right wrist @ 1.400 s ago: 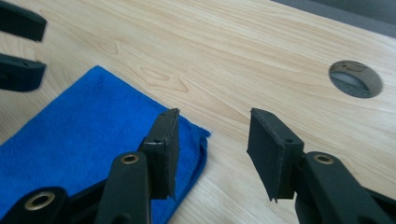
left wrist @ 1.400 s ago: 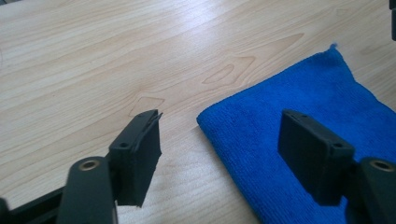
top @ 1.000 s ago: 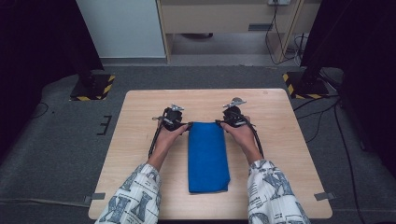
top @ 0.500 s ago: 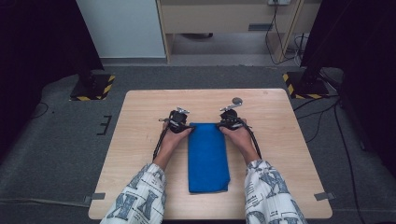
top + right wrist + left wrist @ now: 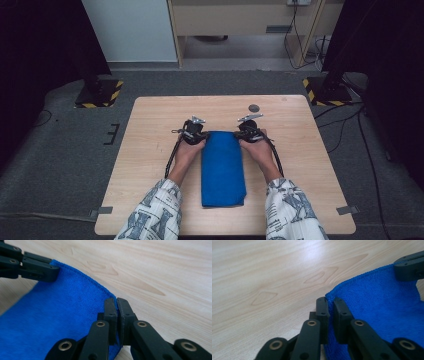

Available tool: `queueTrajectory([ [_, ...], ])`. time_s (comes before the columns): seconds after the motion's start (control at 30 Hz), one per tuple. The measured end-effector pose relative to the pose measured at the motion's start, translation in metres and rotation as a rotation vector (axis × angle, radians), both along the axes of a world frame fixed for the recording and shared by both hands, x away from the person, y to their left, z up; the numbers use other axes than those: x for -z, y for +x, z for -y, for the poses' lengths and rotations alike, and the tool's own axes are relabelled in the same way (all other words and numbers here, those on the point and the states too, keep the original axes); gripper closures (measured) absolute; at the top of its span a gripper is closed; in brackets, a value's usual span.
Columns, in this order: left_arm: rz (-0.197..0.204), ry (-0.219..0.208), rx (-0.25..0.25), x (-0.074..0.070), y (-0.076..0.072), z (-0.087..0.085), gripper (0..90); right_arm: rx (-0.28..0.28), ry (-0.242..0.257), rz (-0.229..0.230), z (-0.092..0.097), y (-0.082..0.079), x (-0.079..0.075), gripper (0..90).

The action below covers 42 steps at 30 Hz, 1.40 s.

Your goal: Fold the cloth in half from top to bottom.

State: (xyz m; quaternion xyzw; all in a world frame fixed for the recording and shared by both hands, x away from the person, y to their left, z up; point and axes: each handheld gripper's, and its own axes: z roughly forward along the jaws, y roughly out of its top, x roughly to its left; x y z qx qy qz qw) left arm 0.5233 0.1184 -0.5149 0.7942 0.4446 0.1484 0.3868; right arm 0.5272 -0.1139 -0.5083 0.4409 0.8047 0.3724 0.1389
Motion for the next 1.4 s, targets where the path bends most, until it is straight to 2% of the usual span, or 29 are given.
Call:
queueTrajectory([
  [0.1,0.026,0.001,0.01,-0.009,-0.005,0.002,85.5,0.008,0.021,0.022,0.004,-0.005,-0.01,87.2],
  [0.23,0.053,-0.021,0.011,-0.02,-0.01,0.003,86.3,0.01,0.041,0.049,0.008,-0.012,-0.023,87.3],
  [0.37,0.075,-0.016,0.006,-0.028,-0.011,0.002,86.6,0.007,0.062,0.07,0.009,-0.015,-0.031,87.3],
  [0.53,0.106,-0.037,0.004,-0.036,-0.008,0.001,86.8,0.006,0.062,0.083,0.009,-0.01,-0.037,87.3],
  [0.63,0.117,-0.029,0.02,-0.039,-0.007,0.002,86.7,0.011,0.071,0.09,0.009,-0.006,-0.042,87.3],
  [0.77,0.127,-0.051,0.001,-0.044,-0.005,0.0,86.7,0.003,0.065,0.098,0.008,-0.004,-0.047,87.4],
  [0.9,0.143,-0.046,-0.003,-0.051,-0.004,-0.002,86.8,0.003,0.068,0.111,0.007,-0.001,-0.052,87.5],
  [1.1,0.174,-0.072,-0.016,-0.062,-0.001,-0.004,86.7,0.007,0.079,0.127,0.004,0.005,-0.062,87.5],
  [1.27,0.194,-0.072,-0.018,-0.07,0.001,-0.005,86.7,0.005,0.078,0.141,0.003,0.008,-0.07,87.5],
  [1.4,0.182,-0.054,-0.002,-0.071,-0.002,-0.007,86.7,-0.007,0.078,0.154,0.003,0.003,-0.071,87.6],
])
